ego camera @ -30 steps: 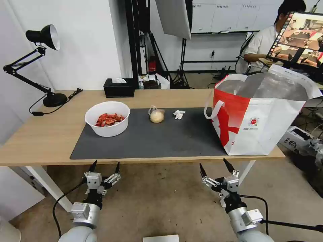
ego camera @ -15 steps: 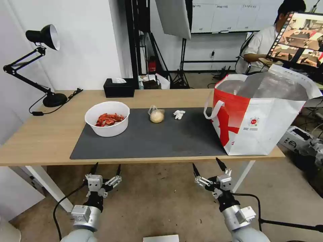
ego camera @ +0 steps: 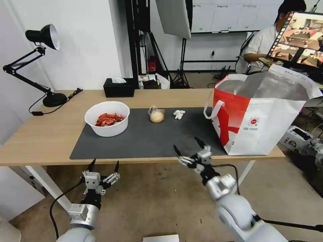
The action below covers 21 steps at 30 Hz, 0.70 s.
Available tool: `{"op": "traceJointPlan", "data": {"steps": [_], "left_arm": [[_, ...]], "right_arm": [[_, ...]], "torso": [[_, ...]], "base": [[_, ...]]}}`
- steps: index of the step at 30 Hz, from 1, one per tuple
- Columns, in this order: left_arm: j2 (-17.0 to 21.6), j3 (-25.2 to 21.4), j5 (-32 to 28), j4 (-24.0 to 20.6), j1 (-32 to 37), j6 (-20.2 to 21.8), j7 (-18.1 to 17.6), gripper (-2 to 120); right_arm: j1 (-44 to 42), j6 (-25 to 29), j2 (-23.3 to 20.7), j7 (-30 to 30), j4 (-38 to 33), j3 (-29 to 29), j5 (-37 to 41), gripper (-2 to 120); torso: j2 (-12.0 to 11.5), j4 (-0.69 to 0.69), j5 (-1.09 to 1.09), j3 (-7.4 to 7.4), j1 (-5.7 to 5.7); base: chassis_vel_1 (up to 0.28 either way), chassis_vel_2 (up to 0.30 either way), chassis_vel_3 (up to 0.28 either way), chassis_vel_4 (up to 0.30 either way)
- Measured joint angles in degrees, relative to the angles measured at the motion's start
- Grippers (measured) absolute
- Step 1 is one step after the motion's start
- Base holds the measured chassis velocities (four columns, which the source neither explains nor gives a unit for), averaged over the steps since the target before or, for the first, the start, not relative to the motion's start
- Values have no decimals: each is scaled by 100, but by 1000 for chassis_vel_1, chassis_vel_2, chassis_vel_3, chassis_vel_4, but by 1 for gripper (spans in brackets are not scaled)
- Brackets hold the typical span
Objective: Pick up the trash from the table and place it into the takeout bag.
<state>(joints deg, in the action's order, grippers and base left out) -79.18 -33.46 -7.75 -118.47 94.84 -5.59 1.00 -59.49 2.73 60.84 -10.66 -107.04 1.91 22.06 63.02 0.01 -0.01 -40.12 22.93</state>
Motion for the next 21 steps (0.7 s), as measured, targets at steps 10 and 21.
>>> {"op": "traceJointPlan", "data": {"steps": [10,21], "left_arm": [[-56,9,66,69,-25,-1,0,100],[-4,37,90,103,-97,17,46,100]], "right_arm": [[1858,-1603,504,-1721,932,1126,777,100],[3110,-2288,1024,-2452,2056,1231,1328,100]], "torso": [[0,-1,1,0,0],[0,-1,0,0,0]], "base": [[0,0,0,0],[0,0,0,0]]}}
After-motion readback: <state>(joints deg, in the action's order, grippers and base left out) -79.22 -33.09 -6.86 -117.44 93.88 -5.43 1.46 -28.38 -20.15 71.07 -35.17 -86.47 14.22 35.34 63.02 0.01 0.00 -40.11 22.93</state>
